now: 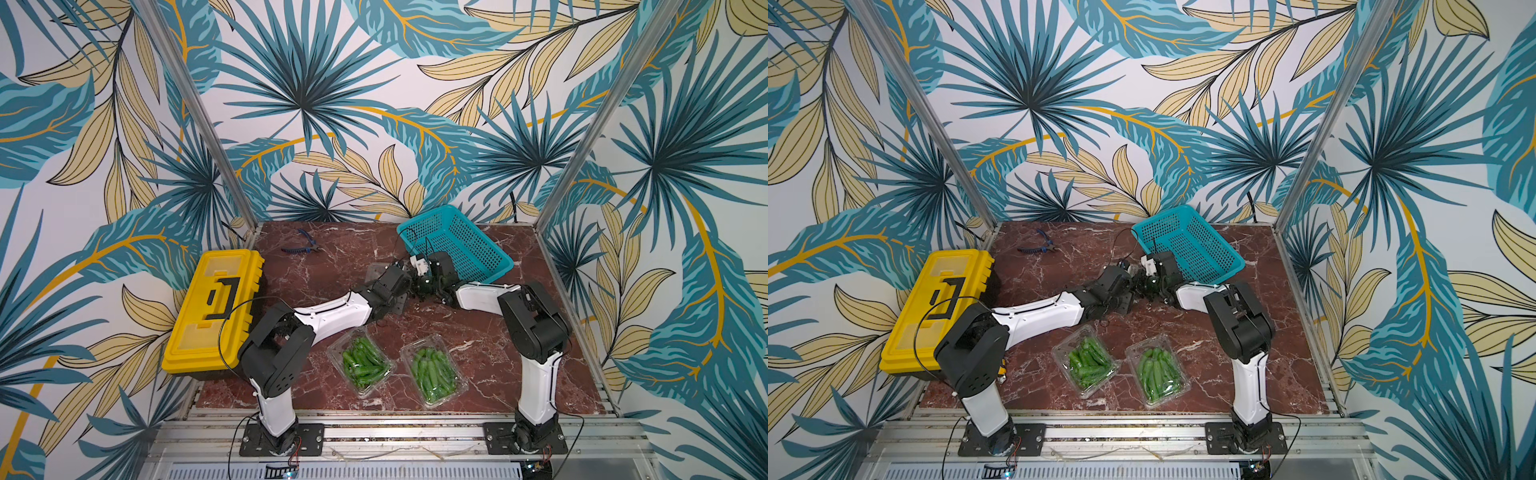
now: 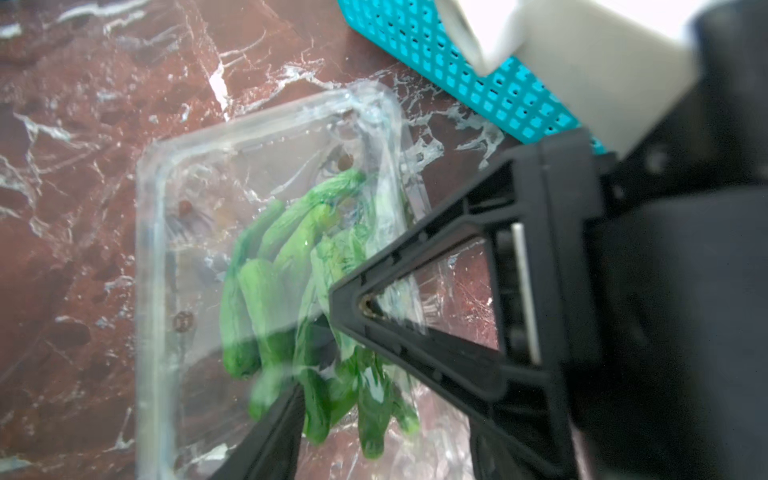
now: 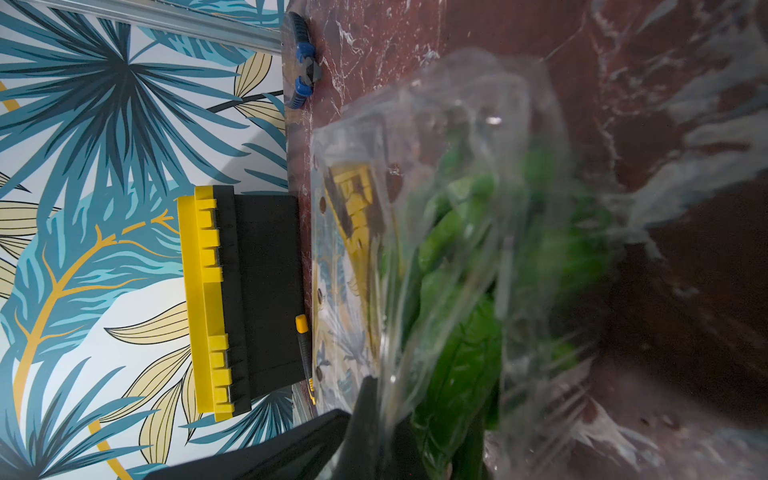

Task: Take small green peppers out of containers
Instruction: Open the packing box at the center of the board.

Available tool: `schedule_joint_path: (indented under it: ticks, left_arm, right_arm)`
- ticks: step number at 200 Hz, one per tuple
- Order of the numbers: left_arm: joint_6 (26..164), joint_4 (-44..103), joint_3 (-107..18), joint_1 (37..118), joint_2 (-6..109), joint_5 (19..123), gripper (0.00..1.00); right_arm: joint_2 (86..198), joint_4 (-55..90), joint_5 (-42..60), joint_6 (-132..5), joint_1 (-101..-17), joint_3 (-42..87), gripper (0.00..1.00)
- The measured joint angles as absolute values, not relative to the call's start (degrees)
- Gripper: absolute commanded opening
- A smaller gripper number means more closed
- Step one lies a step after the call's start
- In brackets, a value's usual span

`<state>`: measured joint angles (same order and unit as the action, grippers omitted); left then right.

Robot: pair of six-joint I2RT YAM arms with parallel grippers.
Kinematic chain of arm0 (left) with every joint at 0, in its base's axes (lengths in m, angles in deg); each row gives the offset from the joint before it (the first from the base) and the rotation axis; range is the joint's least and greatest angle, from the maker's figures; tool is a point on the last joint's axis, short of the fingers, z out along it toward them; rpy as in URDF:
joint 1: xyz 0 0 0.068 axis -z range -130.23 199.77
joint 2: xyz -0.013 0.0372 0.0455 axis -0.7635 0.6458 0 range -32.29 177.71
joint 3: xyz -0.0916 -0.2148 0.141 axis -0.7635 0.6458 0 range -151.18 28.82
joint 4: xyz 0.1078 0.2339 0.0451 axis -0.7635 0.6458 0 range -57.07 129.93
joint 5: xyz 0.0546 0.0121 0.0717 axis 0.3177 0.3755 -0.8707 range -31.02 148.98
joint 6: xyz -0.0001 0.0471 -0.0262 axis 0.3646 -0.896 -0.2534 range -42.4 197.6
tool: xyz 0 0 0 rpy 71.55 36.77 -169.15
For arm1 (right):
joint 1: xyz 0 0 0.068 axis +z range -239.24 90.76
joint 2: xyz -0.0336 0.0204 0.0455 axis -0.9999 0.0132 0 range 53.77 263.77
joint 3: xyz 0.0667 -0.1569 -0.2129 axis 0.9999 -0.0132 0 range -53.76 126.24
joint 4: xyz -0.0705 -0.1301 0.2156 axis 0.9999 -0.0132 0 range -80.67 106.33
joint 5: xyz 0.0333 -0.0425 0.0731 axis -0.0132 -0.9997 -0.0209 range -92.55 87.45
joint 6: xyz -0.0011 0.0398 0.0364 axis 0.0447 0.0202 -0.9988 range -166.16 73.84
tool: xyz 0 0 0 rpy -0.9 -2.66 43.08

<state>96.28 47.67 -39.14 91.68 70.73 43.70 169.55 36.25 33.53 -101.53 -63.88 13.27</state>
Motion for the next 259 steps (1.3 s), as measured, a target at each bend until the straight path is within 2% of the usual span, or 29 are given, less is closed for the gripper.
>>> schedule_joint_path:
  ticks: [28,48,70,80,141,187,226,241,259]
  left_arm:
    - [97.15,47.82,-39.75,91.73,71.61,42.91,0.56]
    - [97.96,48.15,-40.32,91.62,72.13,42.95,0.48]
    - [99.14,48.24,-40.63,91.09,72.42,44.02,0.37]
    - [99.21,48.22,-40.74,90.87,72.51,44.81,0.28]
    - [100.08,47.8,-41.74,89.37,73.44,49.2,0.0]
    - [99.95,48.09,-41.94,88.89,73.49,50.65,0.0]
    - [100.15,48.72,-41.94,87.46,73.47,51.19,0.0]
    - [100.21,48.85,-41.94,86.85,73.42,51.85,0.0]
    - [100.28,49.2,-41.94,86.55,73.14,52.72,0.0]
  right_arm:
    - [169.66,36.45,33.53,-101.47,-63.88,13.25,0.05]
    - [169.66,36.67,33.53,-101.47,-64.03,13.27,0.05]
    - [169.75,36.95,33.48,-101.49,-64.05,13.25,0.05]
    - [169.82,37.1,33.44,-101.49,-64.05,13.27,0.05]
    - [170.06,37.47,32.57,-101.14,-64.14,13.27,0.05]
    - [170.1,37.43,32.59,-100.81,-64.14,13.27,0.06]
    - [170.03,36.97,33.86,-100.44,-64.14,13.27,0.36]
    - [169.57,36.95,34.25,-100.07,-64.14,13.09,0.42]
    - [168.09,37.12,34.38,-99.85,-64.14,12.26,0.43]
